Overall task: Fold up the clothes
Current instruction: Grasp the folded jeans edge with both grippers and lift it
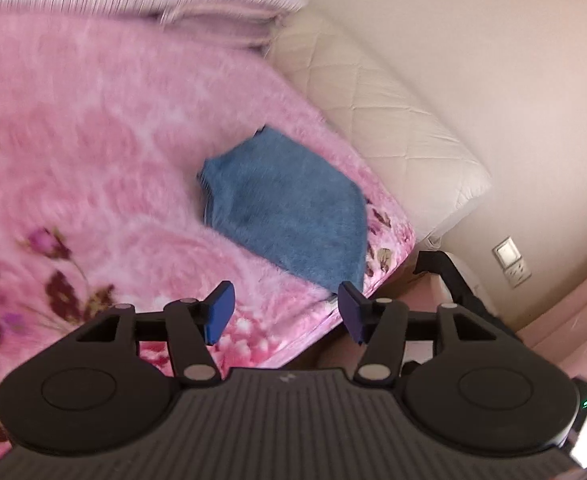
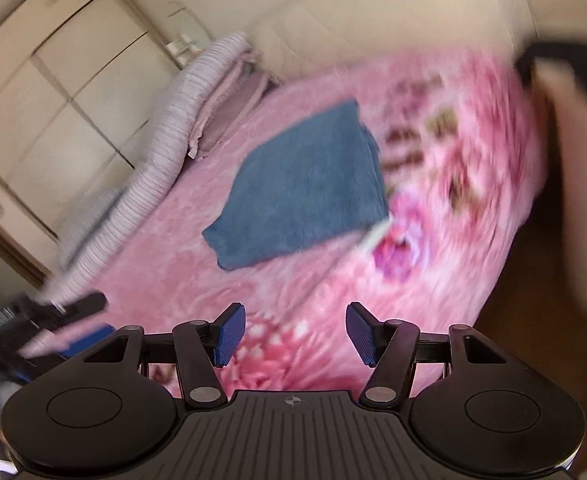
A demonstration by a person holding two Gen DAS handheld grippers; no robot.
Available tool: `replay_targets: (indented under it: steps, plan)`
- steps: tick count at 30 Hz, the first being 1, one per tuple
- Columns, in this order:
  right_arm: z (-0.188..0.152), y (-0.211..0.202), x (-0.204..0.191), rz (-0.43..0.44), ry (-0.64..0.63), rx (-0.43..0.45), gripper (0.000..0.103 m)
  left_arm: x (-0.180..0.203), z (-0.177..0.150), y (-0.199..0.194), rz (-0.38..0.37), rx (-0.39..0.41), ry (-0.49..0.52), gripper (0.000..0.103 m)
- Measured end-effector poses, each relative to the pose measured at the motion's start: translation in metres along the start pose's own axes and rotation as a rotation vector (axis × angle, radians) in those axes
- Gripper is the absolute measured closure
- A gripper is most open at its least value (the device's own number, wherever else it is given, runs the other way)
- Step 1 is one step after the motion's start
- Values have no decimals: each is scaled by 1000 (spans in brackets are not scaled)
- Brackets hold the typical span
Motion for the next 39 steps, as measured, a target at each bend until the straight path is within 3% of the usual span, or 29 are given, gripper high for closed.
replay_targets:
  steps: [4,10,12,16,19,22,26,32,35,36,39]
  plan:
    - [36,17,37,44,75,-7,43,-16,40,36,-30,-24,-18,51]
    - [122,59,75,88,105,26,40,-13,132,117,-34,-54,152,50]
    - [153,82,85,86,109,26,26,-16,161,142,-35,-57,191,50]
    - [196,121,95,114,145,-10,22,-36,196,180,-53,-134,166,49]
    - [208,146,98,86,157,-88,21,-51,203,201,-141,-220,81,45]
    - [213,163,99,38,151,-147,21,-72,210,219,-138,-255,-18,44]
    - [220,169,100,13,144,-197,21,-81,210,231,-203,-282,-74,42]
    - [226,175,99,24,213,-263,21,-72,201,255,-395,-394,-165,42]
    - [228,181,97,59,239,-299,22,-66,198,260,-366,-406,-104,43]
    - [226,184,95,90,251,-321,33,-65,197,261,-368,-412,-101,44]
    - [221,195,97,152,298,-354,46,-59,193,265,-412,-450,-111,58]
Point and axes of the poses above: each gripper's, at about its wrist camera, not at the fingertips, and y roughly the way its jaws point, x to its right, z to its top, the point moved 9 cm from there along y, roughly the way its jaws point, and after that the axes turned 13 degrees about -x, right-handed, at the moved point
